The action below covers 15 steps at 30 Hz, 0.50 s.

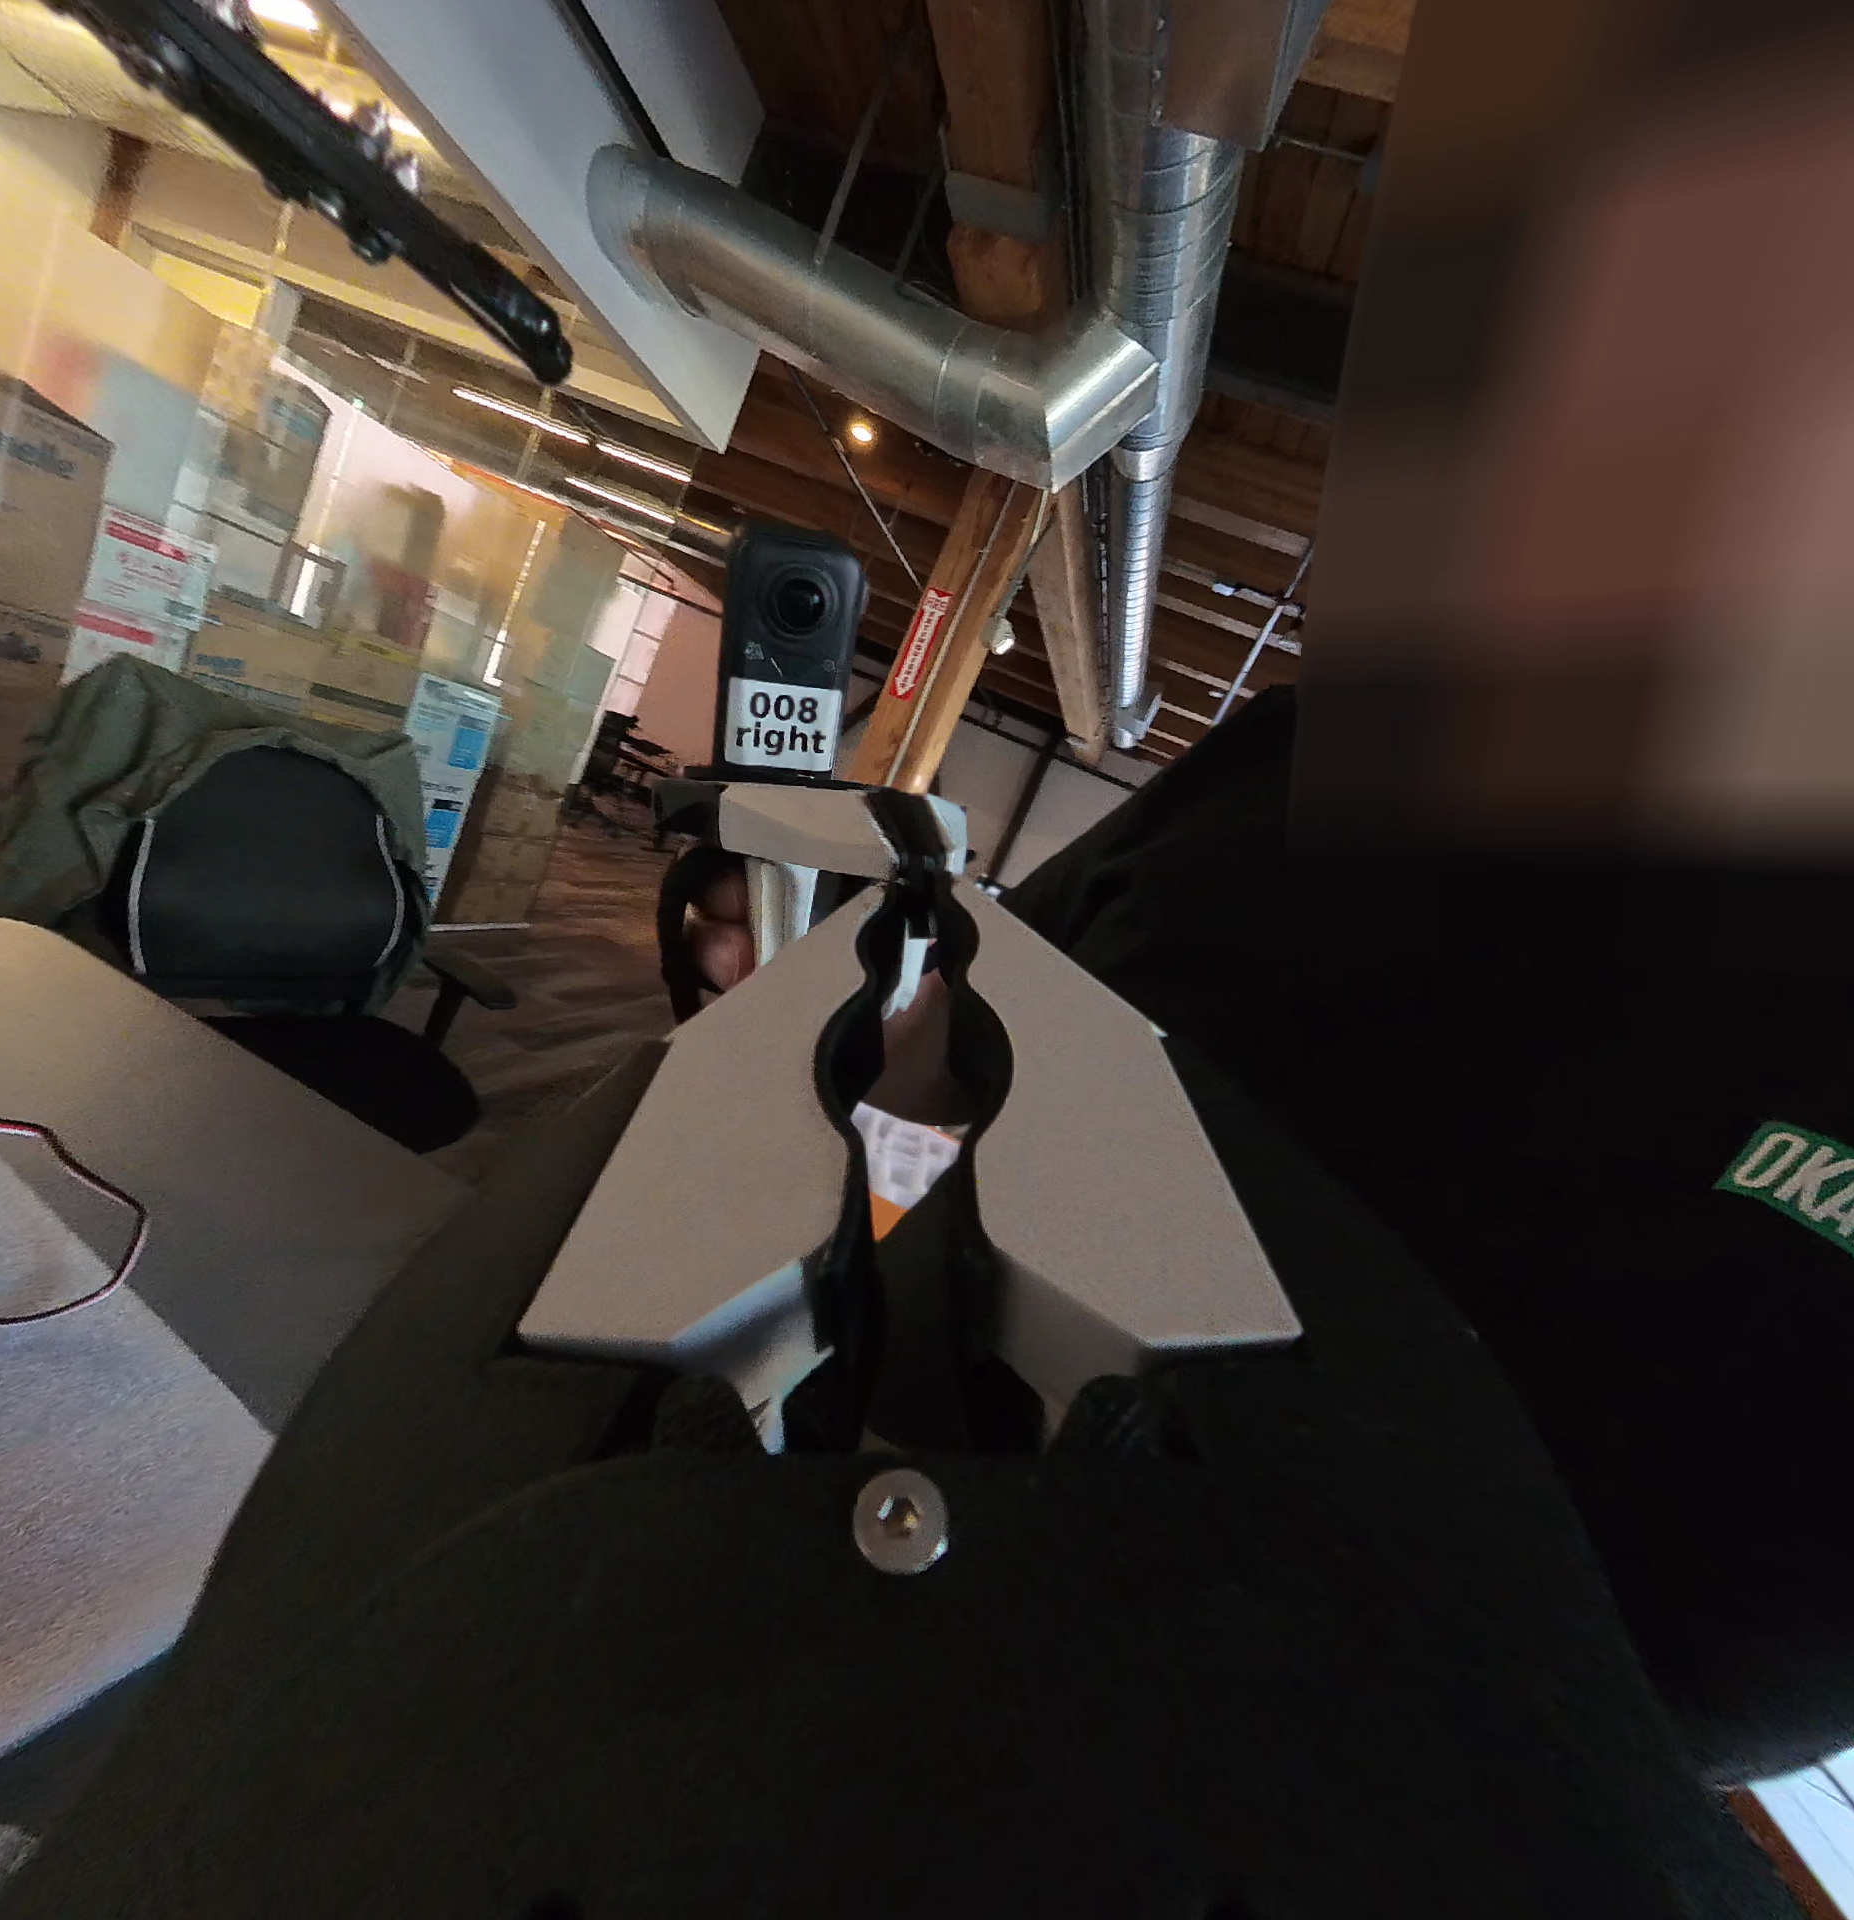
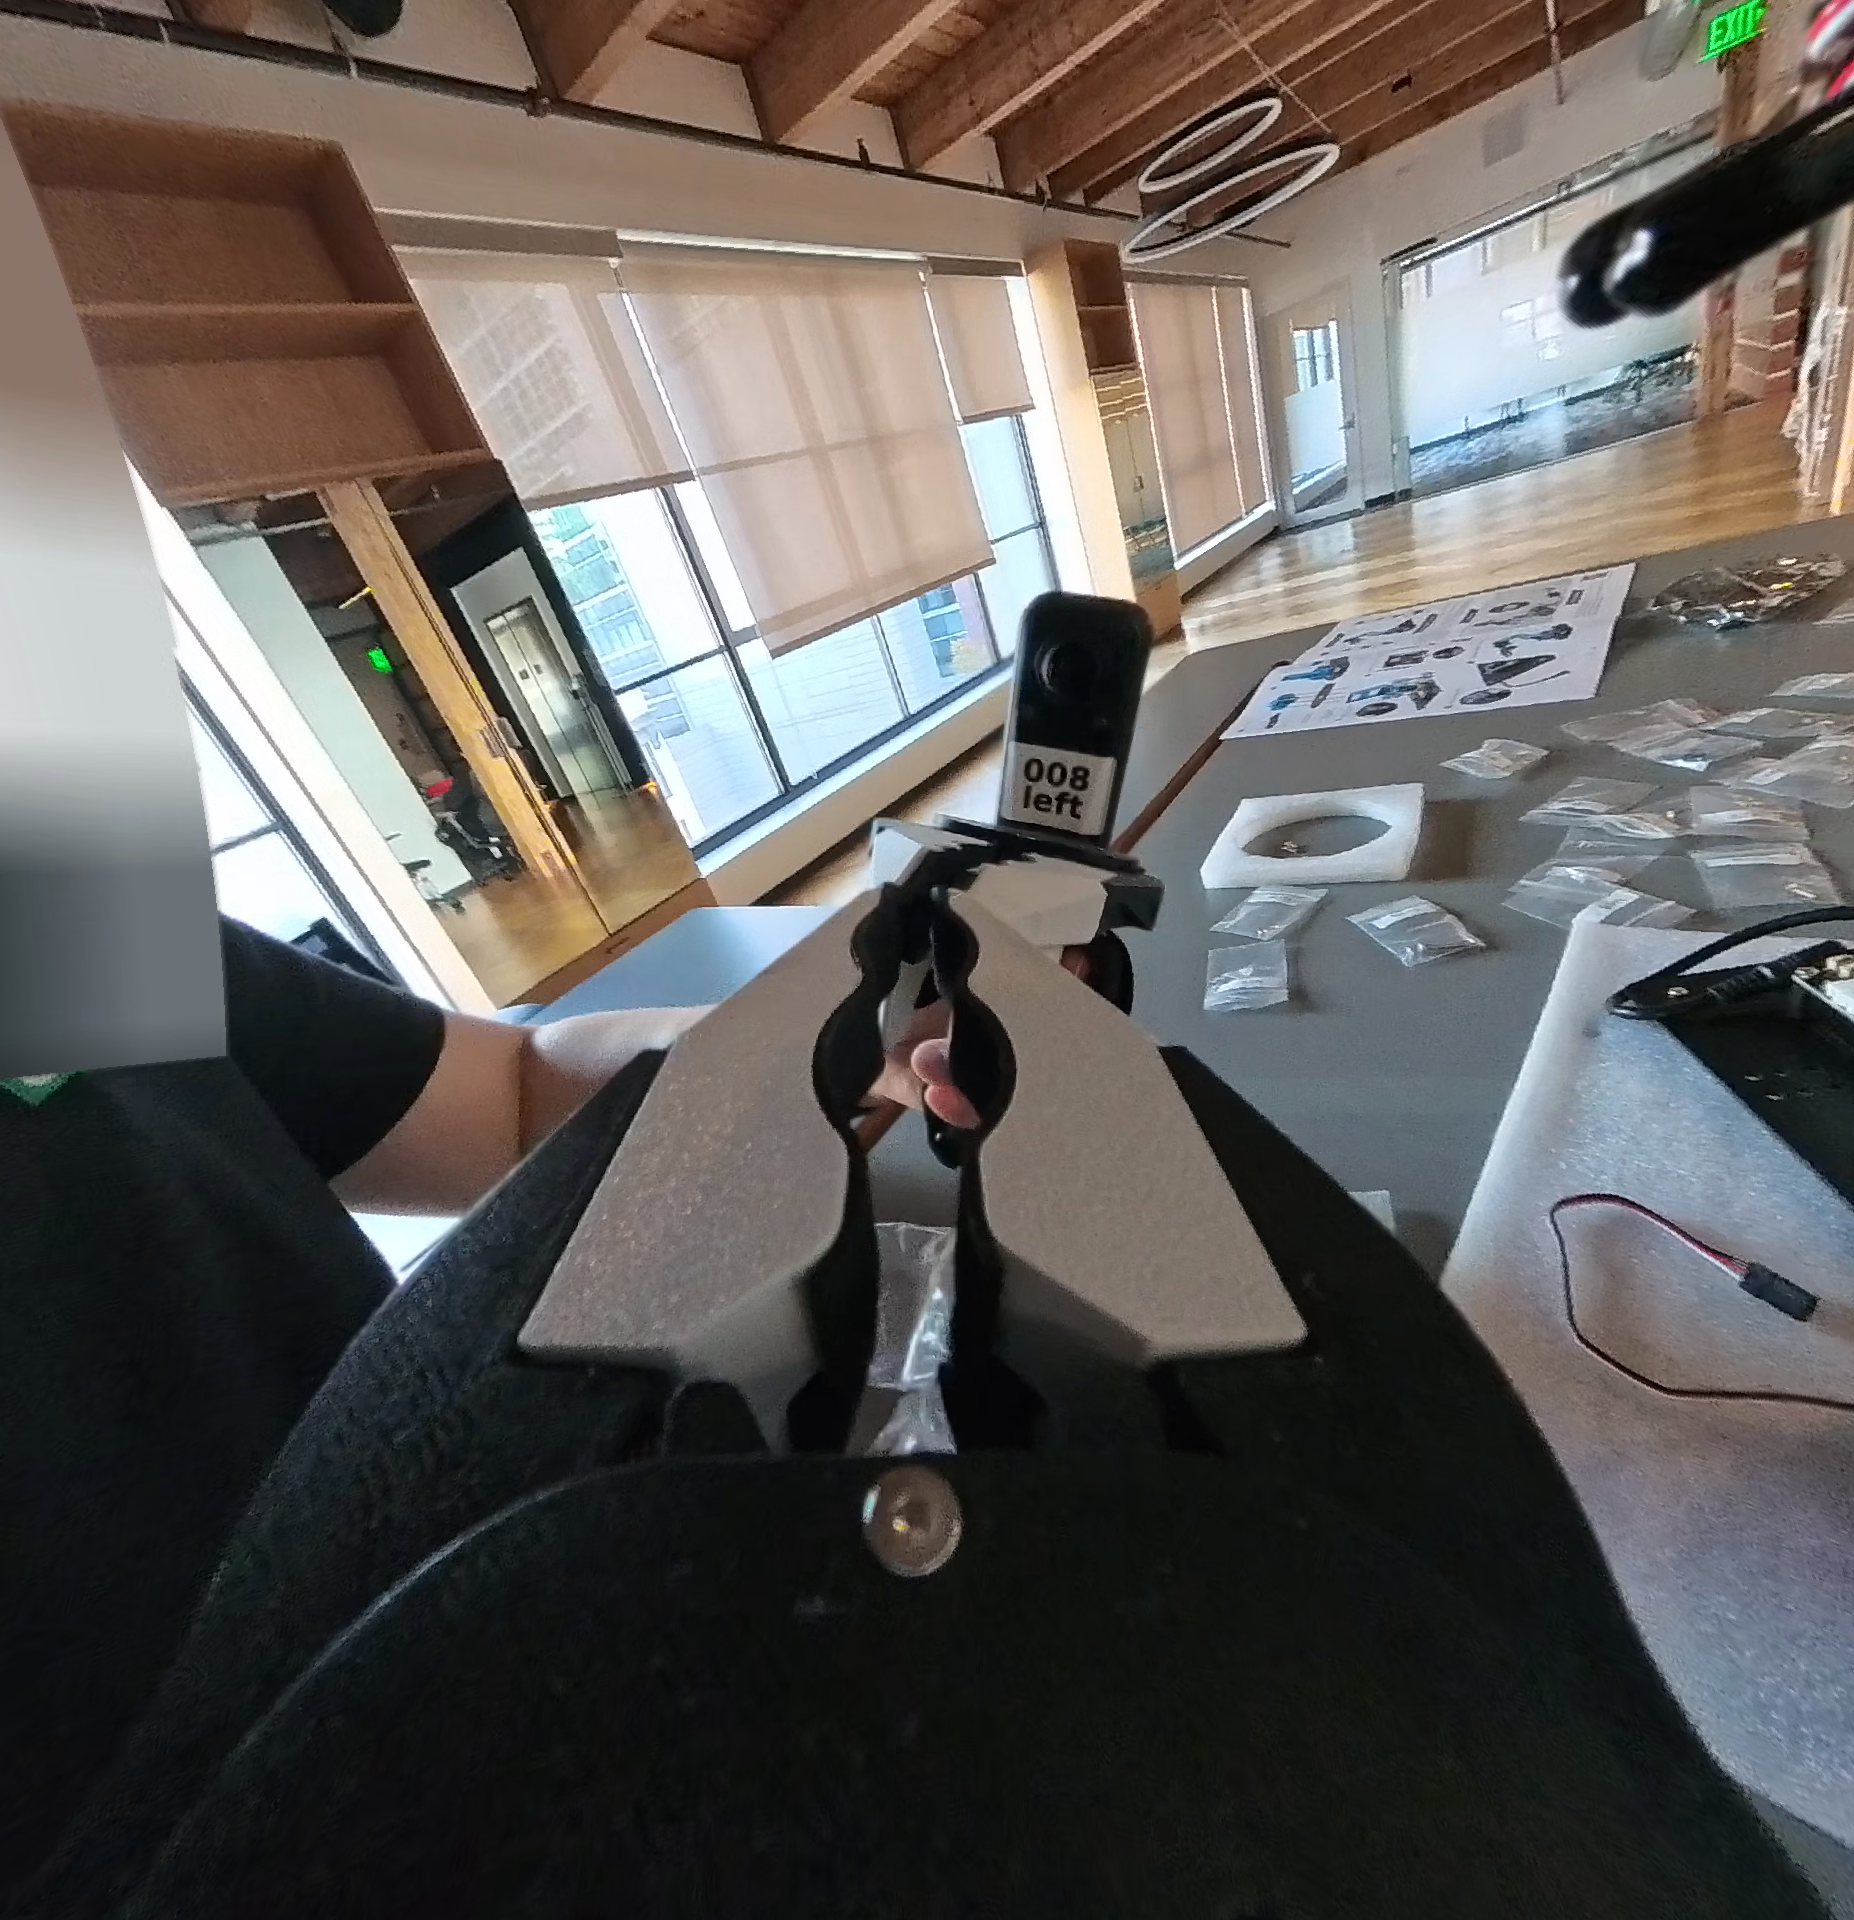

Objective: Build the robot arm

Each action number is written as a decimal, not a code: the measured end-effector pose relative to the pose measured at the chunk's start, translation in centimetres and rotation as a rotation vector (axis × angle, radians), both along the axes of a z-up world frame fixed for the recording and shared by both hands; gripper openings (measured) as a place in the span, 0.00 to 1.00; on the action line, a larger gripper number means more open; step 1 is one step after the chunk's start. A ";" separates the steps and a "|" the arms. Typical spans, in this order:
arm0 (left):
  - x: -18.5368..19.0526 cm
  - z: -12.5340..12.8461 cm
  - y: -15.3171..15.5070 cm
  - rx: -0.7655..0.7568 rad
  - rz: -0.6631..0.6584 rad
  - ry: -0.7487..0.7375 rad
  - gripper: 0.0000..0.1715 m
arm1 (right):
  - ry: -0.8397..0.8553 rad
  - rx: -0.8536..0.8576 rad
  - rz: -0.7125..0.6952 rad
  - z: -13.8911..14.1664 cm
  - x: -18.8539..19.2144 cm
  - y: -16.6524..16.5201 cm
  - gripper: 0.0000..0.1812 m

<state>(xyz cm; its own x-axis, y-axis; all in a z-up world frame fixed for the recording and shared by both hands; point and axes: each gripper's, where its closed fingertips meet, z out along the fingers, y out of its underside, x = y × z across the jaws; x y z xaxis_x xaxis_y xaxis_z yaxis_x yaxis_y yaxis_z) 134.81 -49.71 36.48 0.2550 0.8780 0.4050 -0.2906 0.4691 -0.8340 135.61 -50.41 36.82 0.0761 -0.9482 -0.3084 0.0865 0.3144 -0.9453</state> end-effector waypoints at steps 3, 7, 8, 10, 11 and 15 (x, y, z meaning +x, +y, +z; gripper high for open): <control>0.2 -0.5 -0.4 0.032 -0.024 0.004 0.02 | 0.019 -0.023 -0.027 -0.5 0.2 -0.3 0.02; 1.0 -1.5 -1.5 0.065 0.009 -0.006 0.06 | 0.044 -0.010 -0.085 -1.6 0.6 -1.8 0.02; 1.3 -1.8 -1.9 0.075 0.020 -0.016 0.08 | 0.050 -0.010 -0.101 -1.9 0.7 -2.2 0.02; 1.9 -2.5 -2.7 0.069 0.073 -0.057 0.09 | 0.054 -0.002 -0.143 -2.3 0.8 -3.3 0.01; 2.2 -3.1 -3.4 0.063 0.124 -0.098 0.09 | 0.058 0.006 -0.162 -2.6 0.9 -3.8 0.01; 2.9 -7.3 -6.0 -0.087 0.385 -0.425 0.10 | 0.089 0.042 -0.237 -3.7 1.3 -6.2 0.02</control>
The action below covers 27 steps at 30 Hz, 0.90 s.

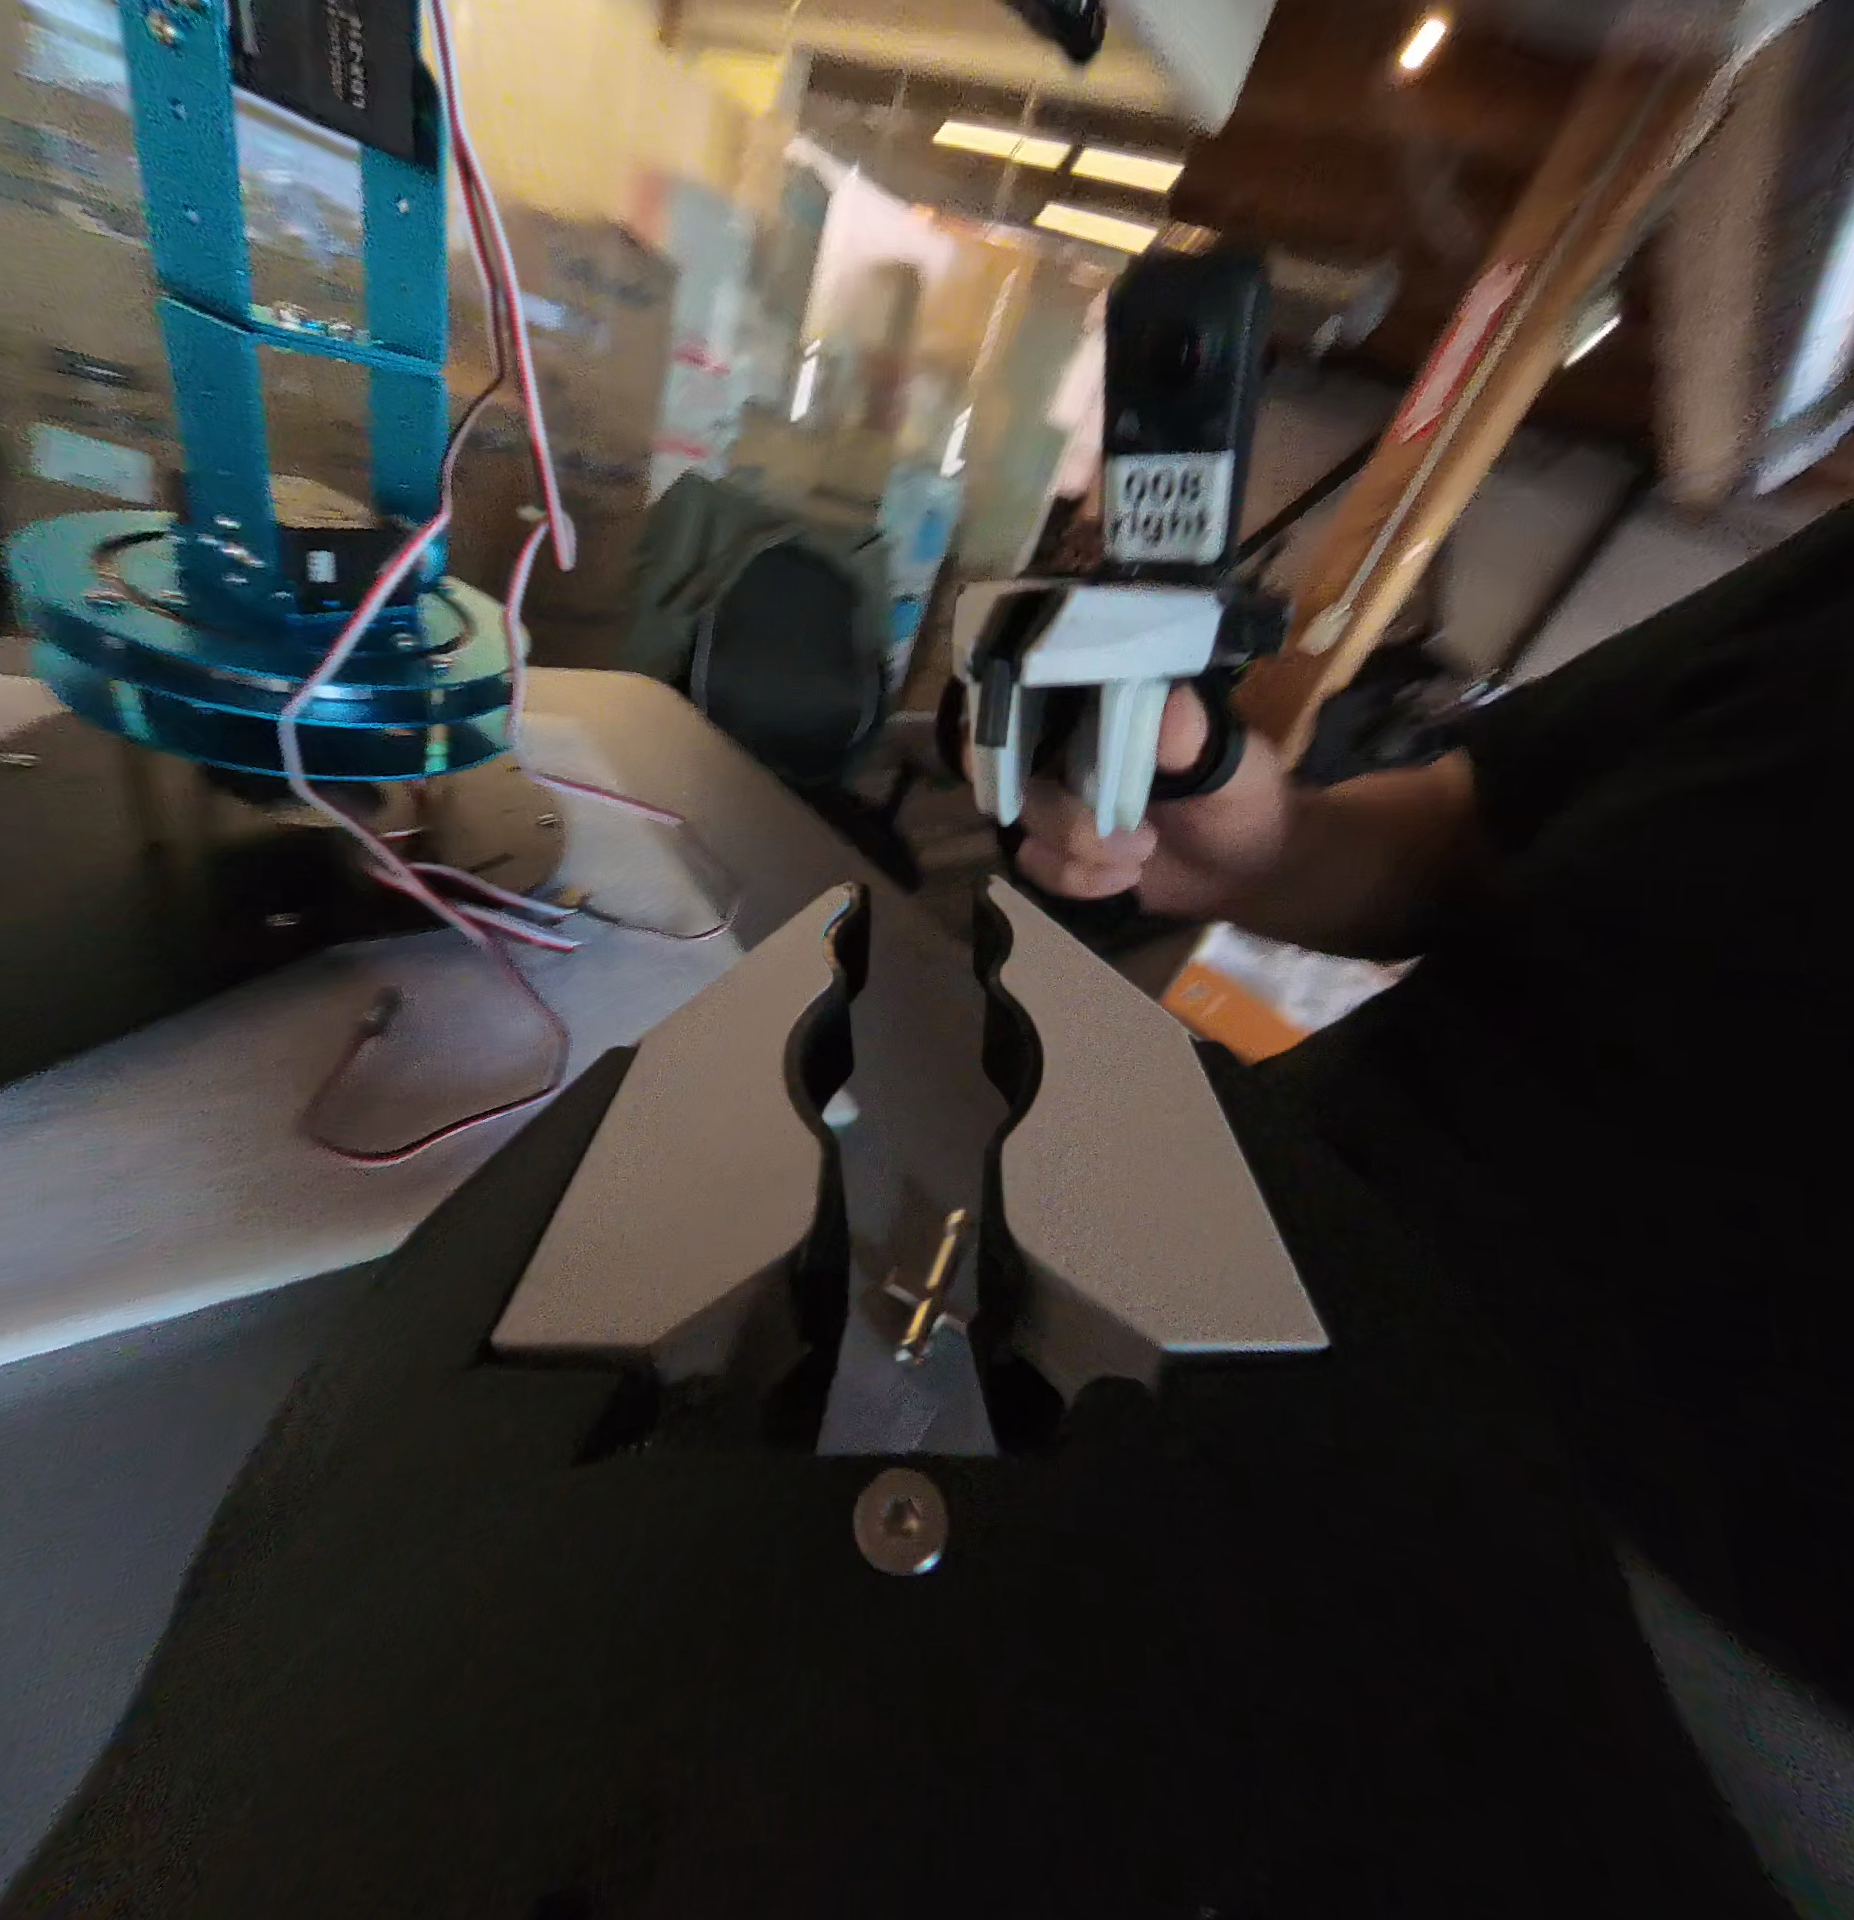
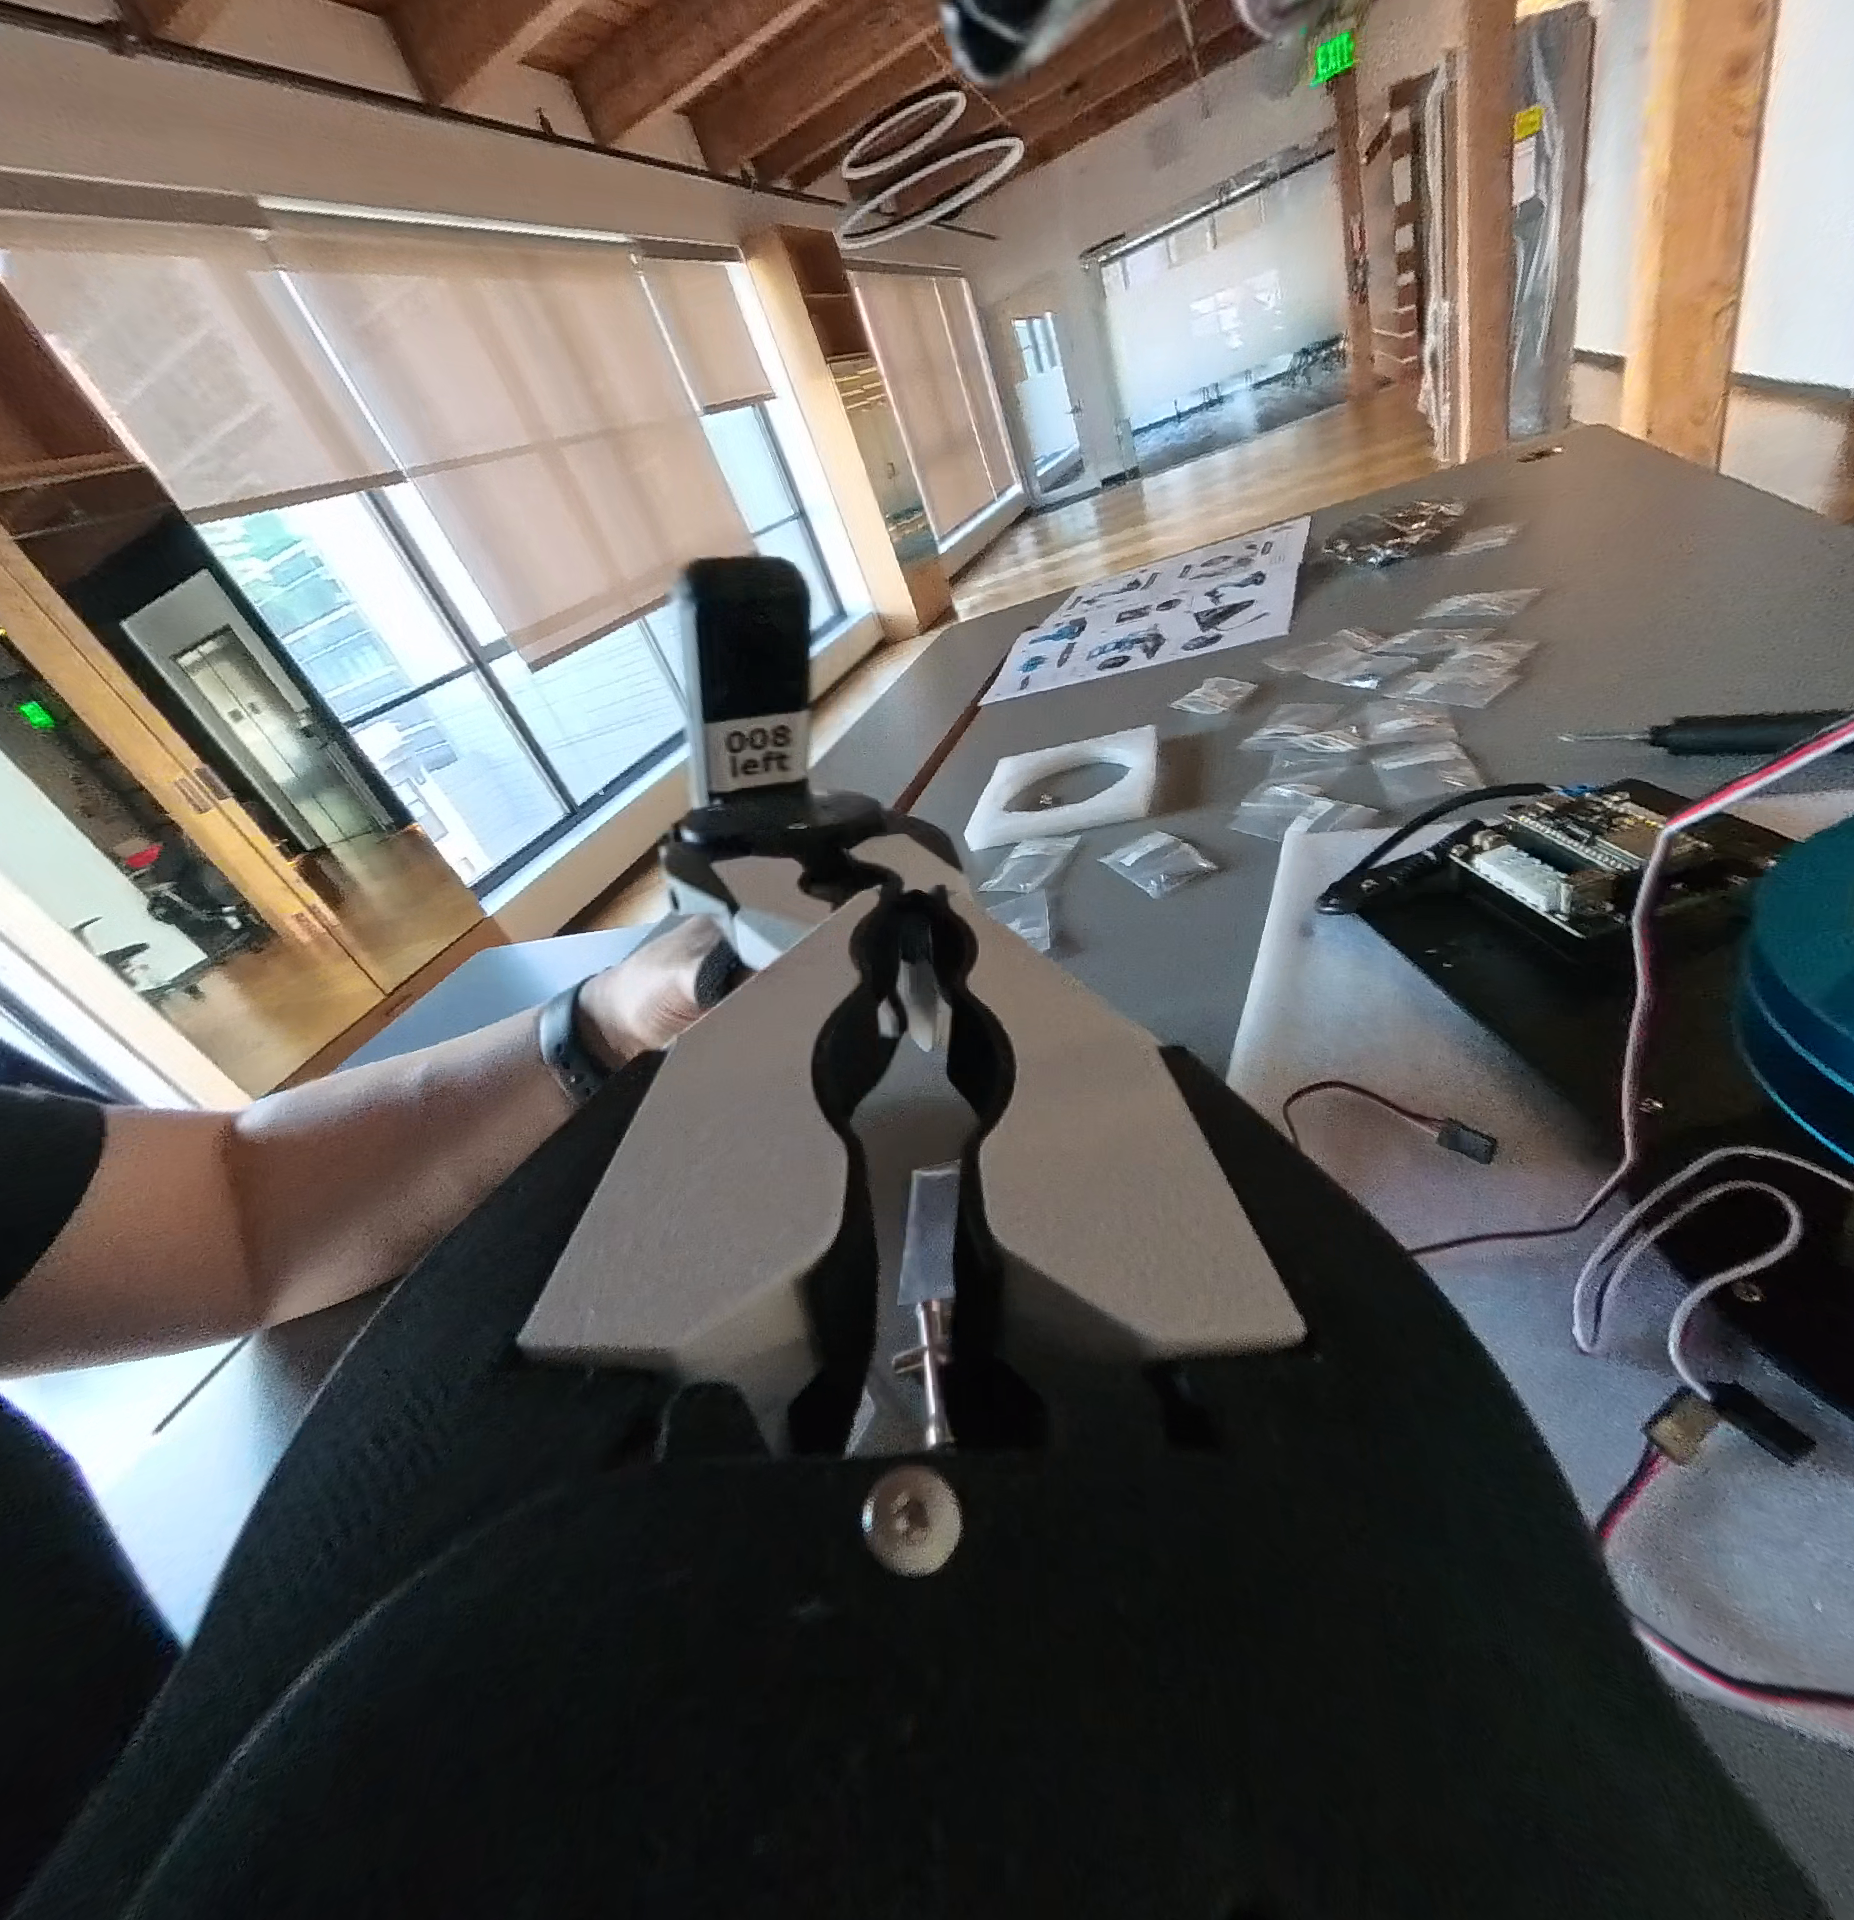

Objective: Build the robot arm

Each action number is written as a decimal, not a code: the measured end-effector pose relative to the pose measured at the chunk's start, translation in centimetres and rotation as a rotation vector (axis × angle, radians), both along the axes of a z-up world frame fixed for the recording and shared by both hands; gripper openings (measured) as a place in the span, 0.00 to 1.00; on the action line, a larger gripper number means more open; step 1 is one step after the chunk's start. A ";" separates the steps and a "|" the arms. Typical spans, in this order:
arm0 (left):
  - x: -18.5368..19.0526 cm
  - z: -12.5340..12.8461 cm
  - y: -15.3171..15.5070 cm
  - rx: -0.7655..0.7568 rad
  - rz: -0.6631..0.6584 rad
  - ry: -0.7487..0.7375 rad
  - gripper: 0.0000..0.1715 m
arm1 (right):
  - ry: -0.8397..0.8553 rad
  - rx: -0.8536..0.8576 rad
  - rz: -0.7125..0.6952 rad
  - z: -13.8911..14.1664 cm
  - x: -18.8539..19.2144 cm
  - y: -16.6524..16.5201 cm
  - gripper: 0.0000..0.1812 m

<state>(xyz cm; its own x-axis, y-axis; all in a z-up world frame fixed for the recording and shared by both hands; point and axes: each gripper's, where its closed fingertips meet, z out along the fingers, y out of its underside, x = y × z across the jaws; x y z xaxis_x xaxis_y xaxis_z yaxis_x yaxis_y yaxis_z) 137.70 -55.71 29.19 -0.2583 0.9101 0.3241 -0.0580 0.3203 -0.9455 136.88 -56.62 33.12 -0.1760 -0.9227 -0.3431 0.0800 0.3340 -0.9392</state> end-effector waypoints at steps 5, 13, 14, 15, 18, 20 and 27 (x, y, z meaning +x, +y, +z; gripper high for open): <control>-0.6 0.1 0.6 -0.036 0.024 -0.067 0.07 | 0.064 0.000 0.014 -1.1 1.0 -0.5 0.02; 0.2 0.2 0.2 -0.027 0.065 -0.098 0.06 | 0.141 0.035 0.084 -2.4 1.9 0.3 0.02; 0.2 0.1 0.2 -0.033 0.067 -0.107 0.05 | 0.145 0.039 0.091 -2.5 2.0 0.4 0.02; 0.2 0.0 0.3 -0.040 0.066 -0.114 0.03 | 0.149 0.043 0.095 -2.6 2.0 0.4 0.02; 0.2 -0.1 0.4 -0.049 0.067 -0.125 0.02 | 0.161 0.046 0.101 -2.9 2.1 0.5 0.02; 0.1 -0.2 0.4 -0.047 0.067 -0.130 0.03 | 0.173 0.042 0.101 -3.1 2.0 0.4 0.02; -0.1 -0.7 0.3 -0.057 0.075 -0.163 0.02 | 0.208 0.020 0.101 -3.6 1.9 0.5 0.02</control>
